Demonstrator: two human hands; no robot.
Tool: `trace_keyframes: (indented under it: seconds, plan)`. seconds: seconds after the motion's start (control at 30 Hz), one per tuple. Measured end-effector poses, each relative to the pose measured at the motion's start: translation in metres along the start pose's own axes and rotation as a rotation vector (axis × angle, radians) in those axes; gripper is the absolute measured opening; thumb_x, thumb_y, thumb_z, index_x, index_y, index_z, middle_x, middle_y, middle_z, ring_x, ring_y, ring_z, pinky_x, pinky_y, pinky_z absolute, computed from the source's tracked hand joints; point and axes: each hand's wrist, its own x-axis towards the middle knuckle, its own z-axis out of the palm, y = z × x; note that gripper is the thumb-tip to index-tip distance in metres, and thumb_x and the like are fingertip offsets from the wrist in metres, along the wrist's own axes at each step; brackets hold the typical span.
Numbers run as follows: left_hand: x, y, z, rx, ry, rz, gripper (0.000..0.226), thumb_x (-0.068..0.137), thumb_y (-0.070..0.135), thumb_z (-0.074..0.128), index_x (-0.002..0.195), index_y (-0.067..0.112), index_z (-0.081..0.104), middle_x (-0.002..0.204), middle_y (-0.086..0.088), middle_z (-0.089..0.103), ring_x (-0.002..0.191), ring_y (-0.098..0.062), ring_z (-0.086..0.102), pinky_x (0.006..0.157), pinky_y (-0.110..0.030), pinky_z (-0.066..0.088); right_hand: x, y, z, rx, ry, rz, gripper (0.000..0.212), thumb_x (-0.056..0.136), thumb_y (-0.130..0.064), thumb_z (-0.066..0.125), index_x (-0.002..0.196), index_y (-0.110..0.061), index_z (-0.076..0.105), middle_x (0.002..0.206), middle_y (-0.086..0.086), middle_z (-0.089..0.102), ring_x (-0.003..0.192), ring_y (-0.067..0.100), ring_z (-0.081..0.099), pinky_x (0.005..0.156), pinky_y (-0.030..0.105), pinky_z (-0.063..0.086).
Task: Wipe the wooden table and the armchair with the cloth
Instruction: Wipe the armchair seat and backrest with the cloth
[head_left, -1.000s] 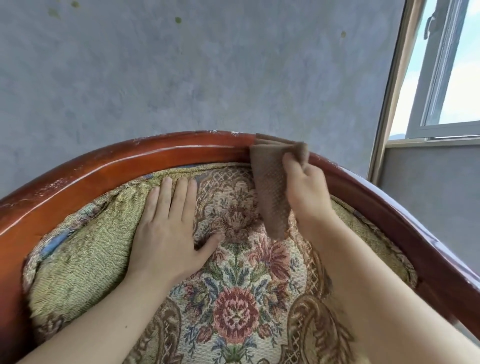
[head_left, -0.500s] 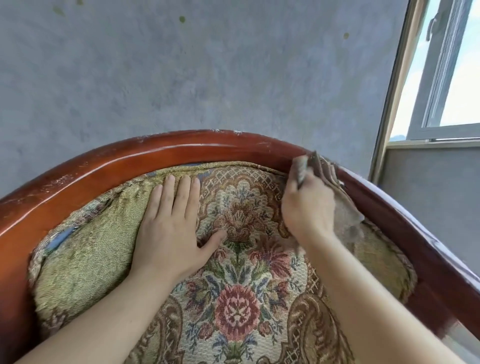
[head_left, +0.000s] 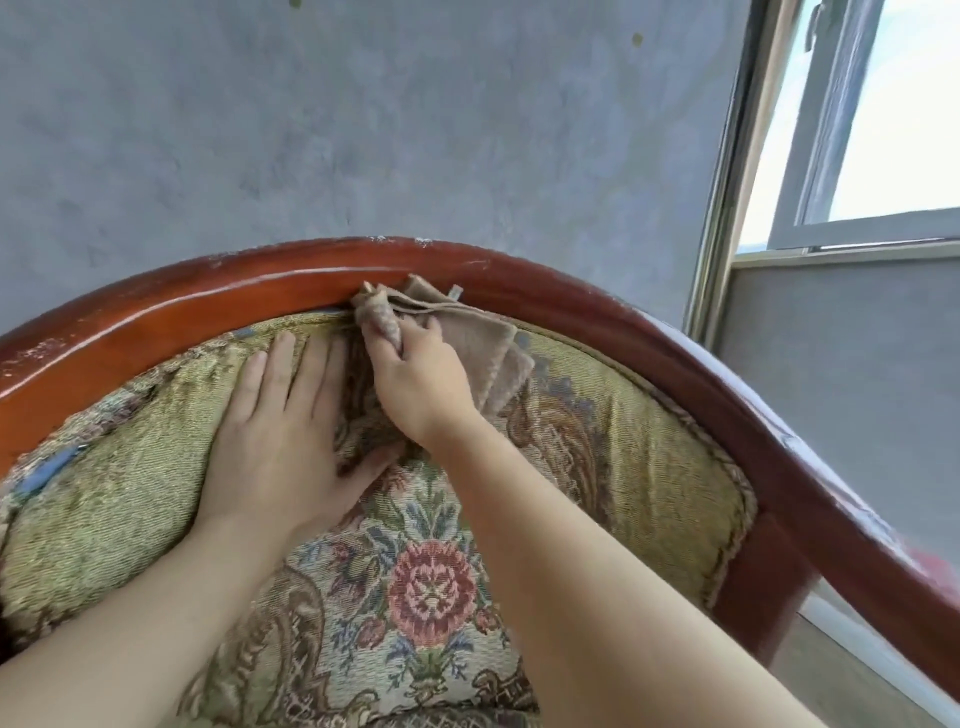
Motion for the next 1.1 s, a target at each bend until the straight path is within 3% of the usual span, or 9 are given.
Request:
trace_keyframes:
  seconds: [0.13,0.23,0.33,0.47,0.57,0.63,0.77,0.97,1.1]
  plan:
    - [-0.001,0.002,-0.002,0.019,-0.036,0.000,0.109,0.087,0.082,0.023,0.160,0.001,0.013,0.166,-0.019,0.019,0.155,-0.038,0.013,0.125,-0.053,0.013,-0.009,-0.006,-0.037,0.491,0.153,0.273,0.032,0.100,-0.043,0.043,0.092,-0.025,0.069,0.086,-0.007,0.068,0.087,0.015,0.062,0.088,0.039,0.049]
    - [0.000,0.005,-0.003,-0.007,-0.039,-0.018,0.109,0.088,0.081,0.023,0.160,0.001,0.009,0.167,-0.020,0.014,0.155,-0.038,0.010,0.125,-0.056,0.013,-0.014,-0.006,-0.070,0.784,0.348,0.592,0.021,0.095,-0.049,0.048,0.087,-0.033,0.060,0.103,0.002,0.069,0.098,0.025,0.065,0.094,0.050,0.052]
    - [-0.002,0.008,-0.009,-0.050,-0.081,-0.050,0.106,0.090,0.080,0.025,0.160,0.002,0.007,0.167,-0.019,0.011,0.156,-0.036,0.008,0.125,-0.057,0.013,-0.018,-0.003,-0.098,0.814,0.574,0.786,0.021,0.094,-0.050,0.050,0.083,-0.033,0.058,0.101,0.001,0.070,0.093,0.026,0.067,0.091,0.052,0.054]
    - [0.000,0.009,-0.022,-0.065,-0.196,-0.069,0.103,0.092,0.079,0.023,0.161,0.005,0.005,0.169,-0.017,0.008,0.157,-0.033,0.004,0.126,-0.055,0.012,-0.008,-0.009,-0.106,0.540,0.838,0.578,0.028,0.098,-0.047,0.044,0.098,-0.035,0.069,0.078,-0.021,0.069,0.072,0.005,0.063,0.072,0.040,0.054]
    - [0.003,0.006,-0.030,-0.080,-0.269,-0.071,0.103,0.092,0.081,0.021,0.161,0.007,0.002,0.169,-0.014,0.005,0.157,-0.032,0.004,0.126,-0.053,0.012,0.005,0.002,-0.080,0.255,0.650,0.472,0.043,0.104,-0.042,0.035,0.137,-0.025,0.056,0.134,-0.001,0.061,0.122,0.007,0.056,0.102,0.033,0.047]
    - [0.004,0.005,-0.035,-0.105,-0.313,-0.079,0.103,0.091,0.082,0.020,0.161,0.008,0.000,0.170,-0.012,0.003,0.157,-0.031,0.003,0.126,-0.053,0.012,0.006,0.013,-0.055,0.064,0.472,0.467,0.049,0.106,-0.038,0.031,0.151,-0.021,0.037,0.159,-0.001,0.032,0.148,0.013,0.021,0.122,0.040,0.022]
    - [0.008,0.003,-0.046,-0.154,-0.387,-0.095,0.100,0.092,0.080,0.014,0.162,0.010,0.000,0.170,-0.010,0.003,0.157,-0.030,0.002,0.126,-0.051,0.010,0.003,0.017,-0.011,-0.191,0.314,0.293,0.059,0.094,-0.030,0.026,0.148,-0.012,0.041,0.157,0.001,0.036,0.150,0.016,0.018,0.124,0.039,0.004]
    - [0.018,0.001,-0.066,-0.186,-0.510,-0.103,0.096,0.081,0.060,0.027,0.161,0.009,0.012,0.170,-0.008,0.010,0.157,-0.031,0.007,0.126,-0.051,0.015,0.014,-0.010,0.015,-0.030,0.170,0.163,0.046,0.094,-0.023,0.035,0.132,-0.010,0.056,0.137,0.004,0.056,0.139,0.015,0.033,0.122,0.044,0.018]
    - [0.025,-0.001,-0.079,-0.230,-0.579,-0.105,0.093,0.082,0.057,0.033,0.160,0.009,0.019,0.168,-0.008,0.021,0.156,-0.031,0.012,0.124,-0.049,0.017,0.012,-0.018,0.003,0.193,0.042,0.204,0.028,0.100,-0.023,0.041,0.122,-0.030,0.056,0.123,-0.030,0.052,0.128,-0.014,0.022,0.115,0.041,0.031]
